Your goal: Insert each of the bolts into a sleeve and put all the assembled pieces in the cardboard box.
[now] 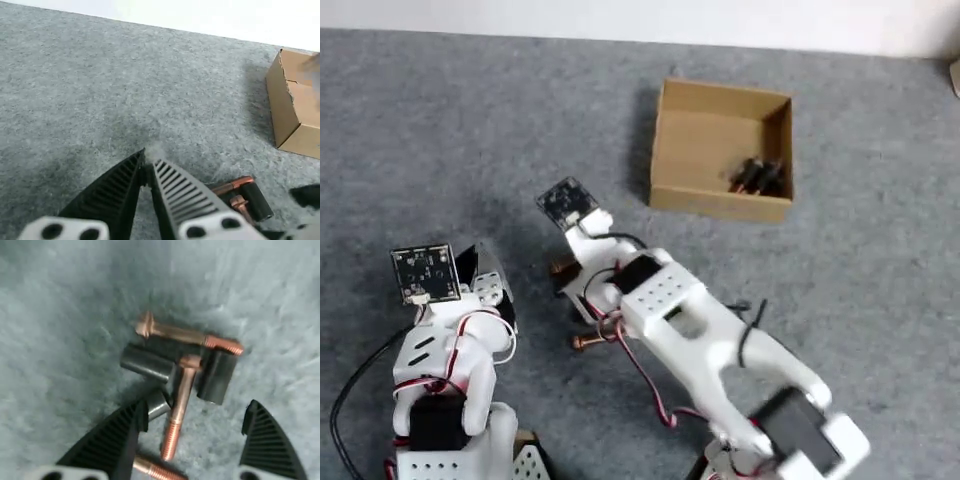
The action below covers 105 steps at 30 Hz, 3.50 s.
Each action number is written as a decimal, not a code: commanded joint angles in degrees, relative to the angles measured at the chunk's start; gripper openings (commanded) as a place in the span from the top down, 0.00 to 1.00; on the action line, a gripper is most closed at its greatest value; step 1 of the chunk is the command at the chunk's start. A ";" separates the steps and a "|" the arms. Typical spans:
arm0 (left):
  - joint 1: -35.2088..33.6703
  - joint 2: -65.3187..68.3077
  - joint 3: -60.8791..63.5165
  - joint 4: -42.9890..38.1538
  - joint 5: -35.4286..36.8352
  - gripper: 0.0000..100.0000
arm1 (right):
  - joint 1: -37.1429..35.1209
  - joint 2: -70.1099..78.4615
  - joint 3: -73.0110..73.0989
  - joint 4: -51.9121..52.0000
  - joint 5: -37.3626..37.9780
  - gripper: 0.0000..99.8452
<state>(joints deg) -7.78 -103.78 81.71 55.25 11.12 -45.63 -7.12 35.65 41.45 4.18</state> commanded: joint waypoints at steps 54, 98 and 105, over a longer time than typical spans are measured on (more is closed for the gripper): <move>-0.31 -0.31 -2.24 -1.23 0.26 0.99 | 6.64 21.05 -21.49 9.71 -8.62 0.99; 9.63 78.99 -42.07 9.23 32.00 0.93 | 26.86 -52.53 22.55 8.31 0.62 1.00; 14.02 79.52 -42.51 2.46 56.00 0.92 | 26.68 -52.79 25.36 6.99 0.62 1.00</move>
<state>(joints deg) 3.30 -24.48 40.84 61.76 61.23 -19.34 -58.46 60.97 50.95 4.18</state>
